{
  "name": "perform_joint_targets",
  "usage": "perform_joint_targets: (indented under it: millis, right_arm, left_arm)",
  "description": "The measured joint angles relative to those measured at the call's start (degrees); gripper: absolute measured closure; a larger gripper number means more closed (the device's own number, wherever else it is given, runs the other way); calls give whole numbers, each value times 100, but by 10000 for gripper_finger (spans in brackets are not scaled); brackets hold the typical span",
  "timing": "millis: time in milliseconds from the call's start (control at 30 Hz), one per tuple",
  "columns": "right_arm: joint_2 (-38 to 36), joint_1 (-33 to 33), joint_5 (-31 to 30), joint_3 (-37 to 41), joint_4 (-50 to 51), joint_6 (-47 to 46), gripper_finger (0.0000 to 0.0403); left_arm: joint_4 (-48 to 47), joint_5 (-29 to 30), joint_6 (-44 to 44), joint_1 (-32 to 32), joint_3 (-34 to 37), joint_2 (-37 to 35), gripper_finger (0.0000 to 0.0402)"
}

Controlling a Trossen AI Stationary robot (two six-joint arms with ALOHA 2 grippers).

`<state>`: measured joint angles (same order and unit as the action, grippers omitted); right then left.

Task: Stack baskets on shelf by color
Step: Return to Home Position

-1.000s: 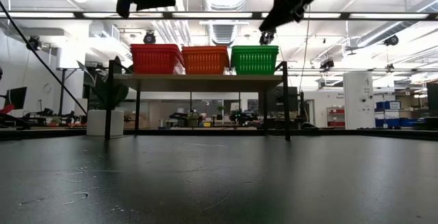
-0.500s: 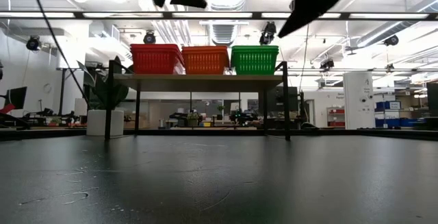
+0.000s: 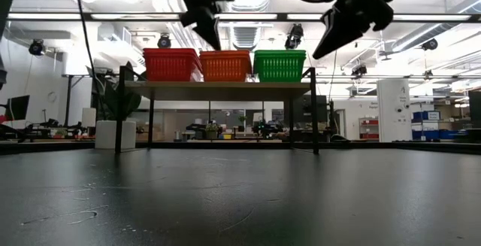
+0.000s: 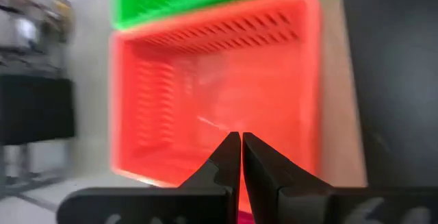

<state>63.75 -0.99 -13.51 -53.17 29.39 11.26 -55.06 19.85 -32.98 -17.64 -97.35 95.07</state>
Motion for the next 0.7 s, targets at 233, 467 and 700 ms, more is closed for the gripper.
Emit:
perform_joint_targets:
  millis: [233,467,700]
  right_arm:
    - [0,0,-1,75,-15,140,394]
    - [-2,-2,0,75,-15,133,394]
    - [-2,-2,-1,77,-104,73,394]
  left_arm:
    - [-550,-178,414,10,-89,209,401]
    - [-542,-645,764,32,-114,195,402]
    - [-547,-867,869,124,-67,192,402]
